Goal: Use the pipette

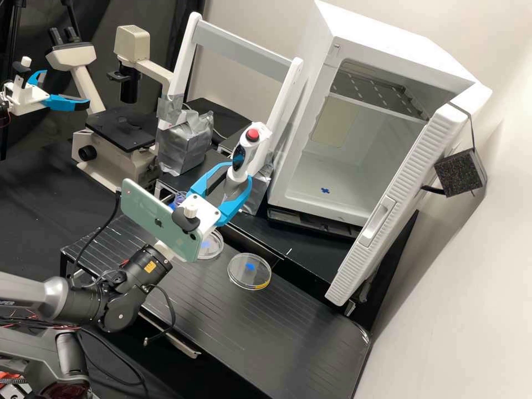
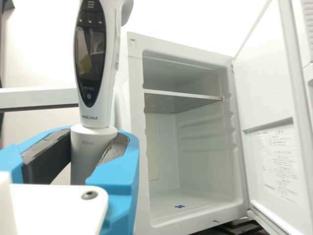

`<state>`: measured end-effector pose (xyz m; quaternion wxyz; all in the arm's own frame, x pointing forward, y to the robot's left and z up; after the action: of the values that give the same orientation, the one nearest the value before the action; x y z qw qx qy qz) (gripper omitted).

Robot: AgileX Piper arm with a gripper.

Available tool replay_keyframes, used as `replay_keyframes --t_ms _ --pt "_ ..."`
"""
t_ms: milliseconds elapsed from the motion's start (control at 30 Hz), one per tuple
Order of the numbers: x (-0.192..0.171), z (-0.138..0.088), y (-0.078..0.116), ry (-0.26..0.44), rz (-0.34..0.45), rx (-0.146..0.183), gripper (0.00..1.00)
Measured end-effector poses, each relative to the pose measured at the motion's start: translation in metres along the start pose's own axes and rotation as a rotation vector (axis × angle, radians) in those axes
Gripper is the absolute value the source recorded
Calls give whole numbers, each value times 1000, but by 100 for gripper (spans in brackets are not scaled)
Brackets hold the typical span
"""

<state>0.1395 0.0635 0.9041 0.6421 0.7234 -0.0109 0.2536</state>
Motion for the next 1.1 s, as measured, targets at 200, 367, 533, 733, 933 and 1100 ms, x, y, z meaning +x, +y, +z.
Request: replay_keyframes --t_ms 200,367,533,733,933,1100 --pt "0 0 -1 3 -8 -1 0" --pt "0 -1 -2 7 -19 -2 0" --pt "0 -1 -3 10 -28 -5 0" --pt "0 -2 -4 15 -36 -2 0" --pt "0 -4 -5 27 -40 -5 0" --pt "-2 -6 -7 37 -49 -5 0"
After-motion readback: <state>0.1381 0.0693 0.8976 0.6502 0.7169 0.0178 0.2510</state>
